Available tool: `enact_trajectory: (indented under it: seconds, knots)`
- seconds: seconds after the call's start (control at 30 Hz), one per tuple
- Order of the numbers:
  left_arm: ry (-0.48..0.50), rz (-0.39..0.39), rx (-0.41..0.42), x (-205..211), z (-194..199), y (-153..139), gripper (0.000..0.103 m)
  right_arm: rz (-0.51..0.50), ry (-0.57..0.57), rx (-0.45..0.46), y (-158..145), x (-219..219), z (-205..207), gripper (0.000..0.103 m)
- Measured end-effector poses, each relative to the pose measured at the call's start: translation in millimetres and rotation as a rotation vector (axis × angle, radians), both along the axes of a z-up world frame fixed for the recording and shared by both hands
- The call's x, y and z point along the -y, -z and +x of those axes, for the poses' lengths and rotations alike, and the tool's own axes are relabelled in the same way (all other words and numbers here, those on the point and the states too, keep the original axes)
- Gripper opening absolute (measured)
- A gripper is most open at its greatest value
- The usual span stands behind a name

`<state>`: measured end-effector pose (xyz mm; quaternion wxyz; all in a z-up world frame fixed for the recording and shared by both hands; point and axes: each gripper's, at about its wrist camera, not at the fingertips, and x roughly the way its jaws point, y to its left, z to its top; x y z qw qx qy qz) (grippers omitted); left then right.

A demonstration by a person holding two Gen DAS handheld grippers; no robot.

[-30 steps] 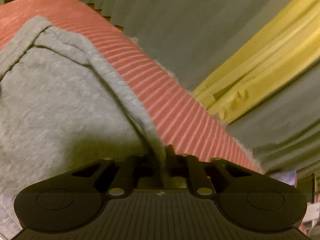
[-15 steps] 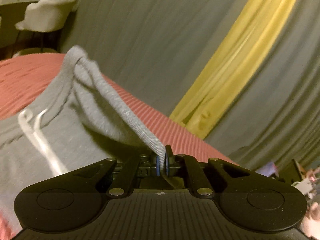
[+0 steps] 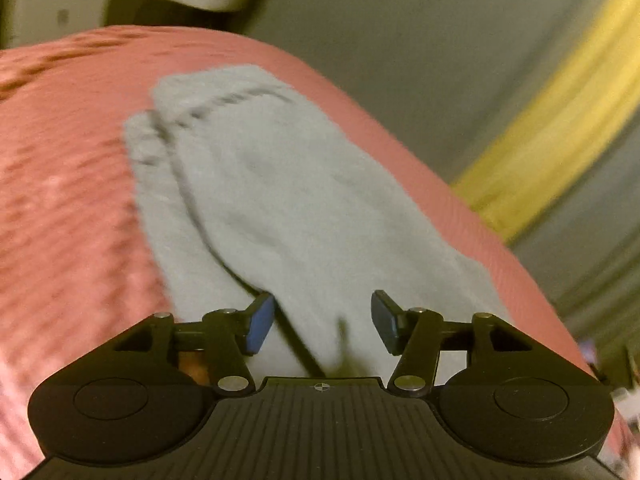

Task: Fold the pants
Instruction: 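Fold the held leg over the other leg with the right tool while the left tool grips the waistband, then open both tools to release the folded sweatpants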

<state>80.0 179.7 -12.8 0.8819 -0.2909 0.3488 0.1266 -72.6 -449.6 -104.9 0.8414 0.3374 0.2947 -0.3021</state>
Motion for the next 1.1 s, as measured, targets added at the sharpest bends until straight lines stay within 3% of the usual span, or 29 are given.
enact_trajectory:
  seconds: [0.17, 0.27, 0.37, 0.47, 0.57, 0.67, 0.77, 0.83, 0.93, 1.0, 1.03, 1.07, 1.1]
  knots:
    - [-0.036, -0.071, -0.042, -39.3, 17.4, 17.6, 0.057, 0.061, 0.018, -0.038, 12.2, 10.8, -2.2, 0.016]
    - [-0.025, -0.154, -0.020, -51.7, 24.3, 19.6, 0.055, 0.044, 0.002, -0.060, 11.6, 7.6, 4.8, 0.021]
    - [-0.036, -0.198, -0.038, -61.3, 25.3, 28.8, 0.029, 0.026, -0.031, -0.086, 15.6, 1.4, 14.1, 0.027]
    - [-0.014, -0.200, -0.012, -66.7, 16.3, 23.4, 0.020, 0.033, -0.036, -0.087, 19.3, 1.2, 15.3, 0.025]
    - [0.006, -0.215, 0.029, -73.9, 5.8, 15.8, 0.017, 0.047, -0.018, -0.040, 16.9, 3.1, 8.1, 0.010]
    - [0.003, -0.271, 0.053, -83.5, -9.4, 8.1, 0.016, 0.095, 0.011, 0.044, 13.7, 9.4, -2.7, 0.007]
    - [0.017, -0.259, 0.064, -84.7, -9.8, 0.4, 0.016, 0.164, 0.069, 0.147, 4.5, 16.3, -24.2, 0.007]
    - [0.037, -0.208, 0.038, -78.1, -6.0, -4.4, 0.017, 0.179, 0.092, 0.179, -1.8, 19.2, -36.2, 0.007]
    - [-0.001, -0.134, -0.064, -68.3, -8.3, -2.0, 0.029, 0.171, 0.075, 0.041, 0.4, 22.1, -33.3, 0.008]
    - [-0.083, -0.147, -0.085, -69.4, -13.4, -0.8, 0.042, 0.203, 0.083, -0.032, 3.1, 26.7, -32.0, 0.011]
    - [-0.106, -0.171, -0.072, -69.7, -18.7, -2.1, 0.045, 0.191, 0.089, -0.038, 1.2, 27.5, -33.8, 0.024]
    - [-0.129, -0.184, -0.068, -68.4, -23.4, -4.1, 0.058, 0.169, 0.088, -0.033, -2.5, 27.4, -36.2, 0.033]
    - [-0.152, -0.181, -0.065, -65.1, -28.8, -6.6, 0.067, 0.141, 0.081, -0.031, -6.5, 26.5, -37.9, 0.053]
